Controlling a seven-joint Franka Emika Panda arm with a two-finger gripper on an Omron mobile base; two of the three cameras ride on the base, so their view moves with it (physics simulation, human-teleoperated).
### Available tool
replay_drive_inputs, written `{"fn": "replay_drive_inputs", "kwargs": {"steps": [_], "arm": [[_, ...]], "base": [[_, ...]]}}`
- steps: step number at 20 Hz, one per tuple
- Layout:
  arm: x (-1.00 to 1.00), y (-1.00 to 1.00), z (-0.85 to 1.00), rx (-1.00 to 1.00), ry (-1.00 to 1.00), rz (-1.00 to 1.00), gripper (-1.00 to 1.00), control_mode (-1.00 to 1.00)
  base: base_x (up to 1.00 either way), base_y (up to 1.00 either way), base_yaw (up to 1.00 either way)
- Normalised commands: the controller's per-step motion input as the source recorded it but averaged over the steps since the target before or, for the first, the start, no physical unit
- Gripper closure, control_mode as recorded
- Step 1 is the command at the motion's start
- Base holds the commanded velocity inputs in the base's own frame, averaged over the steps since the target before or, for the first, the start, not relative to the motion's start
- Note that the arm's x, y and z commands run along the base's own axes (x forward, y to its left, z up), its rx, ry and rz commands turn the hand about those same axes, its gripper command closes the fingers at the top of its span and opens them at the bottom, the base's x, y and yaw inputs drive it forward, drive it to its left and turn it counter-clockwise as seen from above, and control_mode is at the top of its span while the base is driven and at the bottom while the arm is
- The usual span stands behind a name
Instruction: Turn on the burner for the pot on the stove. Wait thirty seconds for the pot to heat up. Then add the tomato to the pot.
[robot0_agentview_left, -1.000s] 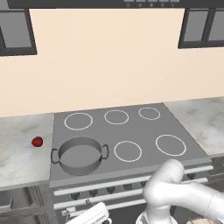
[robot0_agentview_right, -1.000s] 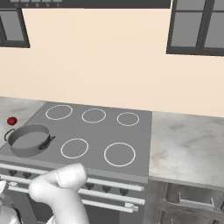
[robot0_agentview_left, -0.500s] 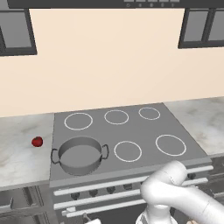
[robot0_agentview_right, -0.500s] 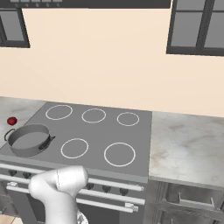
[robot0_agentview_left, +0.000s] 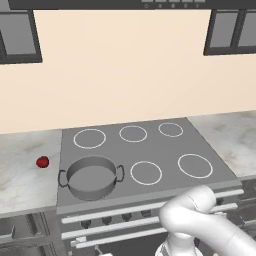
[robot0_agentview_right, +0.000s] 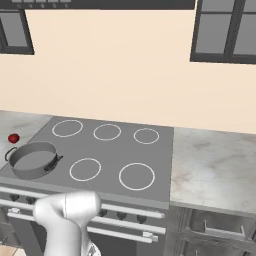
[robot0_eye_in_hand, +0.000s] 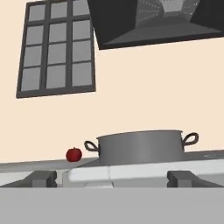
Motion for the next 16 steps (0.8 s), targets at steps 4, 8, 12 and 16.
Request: {"fn": "replay_drive_inputs", "kwargs": {"steps": [4, 8, 12, 16], "arm": [[0.12, 0.00, -0.03, 0.06, 0.02, -0.20, -1.00, -1.00], [0.00, 0.00, 0.00, 0.00, 0.00, 0.00, -1.00, -1.00], [0.06, 0.00, 0.00, 0.00, 0.00, 0.00, -1.00, -1.00], [0.15, 0.00, 0.00, 0.00, 0.00, 0.00, -1.00, -1.00]], "base": [[0.00, 0.00, 0.00], [0.00, 0.00, 0.00], [0.00, 0.00, 0.00], [0.00, 0.00, 0.00]]}}
